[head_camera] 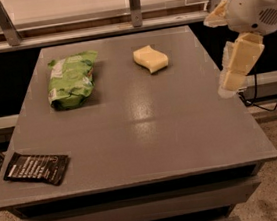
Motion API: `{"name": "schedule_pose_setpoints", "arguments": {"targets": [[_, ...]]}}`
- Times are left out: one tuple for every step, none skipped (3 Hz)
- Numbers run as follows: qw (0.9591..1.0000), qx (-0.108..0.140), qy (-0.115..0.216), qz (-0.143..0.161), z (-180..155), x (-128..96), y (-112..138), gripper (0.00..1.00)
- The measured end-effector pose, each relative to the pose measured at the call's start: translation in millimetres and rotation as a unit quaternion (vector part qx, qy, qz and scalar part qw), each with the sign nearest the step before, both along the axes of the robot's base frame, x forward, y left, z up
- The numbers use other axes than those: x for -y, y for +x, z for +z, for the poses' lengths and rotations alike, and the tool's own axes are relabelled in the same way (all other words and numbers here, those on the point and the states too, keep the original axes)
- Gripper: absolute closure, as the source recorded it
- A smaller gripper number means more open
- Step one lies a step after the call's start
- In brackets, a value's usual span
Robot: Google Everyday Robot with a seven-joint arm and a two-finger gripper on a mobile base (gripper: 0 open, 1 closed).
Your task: Pick sponge
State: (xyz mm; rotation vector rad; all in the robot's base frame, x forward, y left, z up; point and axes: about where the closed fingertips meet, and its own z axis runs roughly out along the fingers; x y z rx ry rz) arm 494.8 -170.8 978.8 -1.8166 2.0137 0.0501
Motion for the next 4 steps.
{"name": "schedule_pose_setpoints", "arguments": {"targets": [[0.9977,0.004,0.038,0.055,-4.6,-45.6,53.5,0.00],[0.9936,0.031,0.074,0.080,-12.8,-85.4,110.8,0.00],[0.9936,0.031,0.074,0.080,-12.8,-85.4,110.8,0.00],[0.9942,0.048,0.079,0.055,-14.9,-76.0,120.5,0.00]]}}
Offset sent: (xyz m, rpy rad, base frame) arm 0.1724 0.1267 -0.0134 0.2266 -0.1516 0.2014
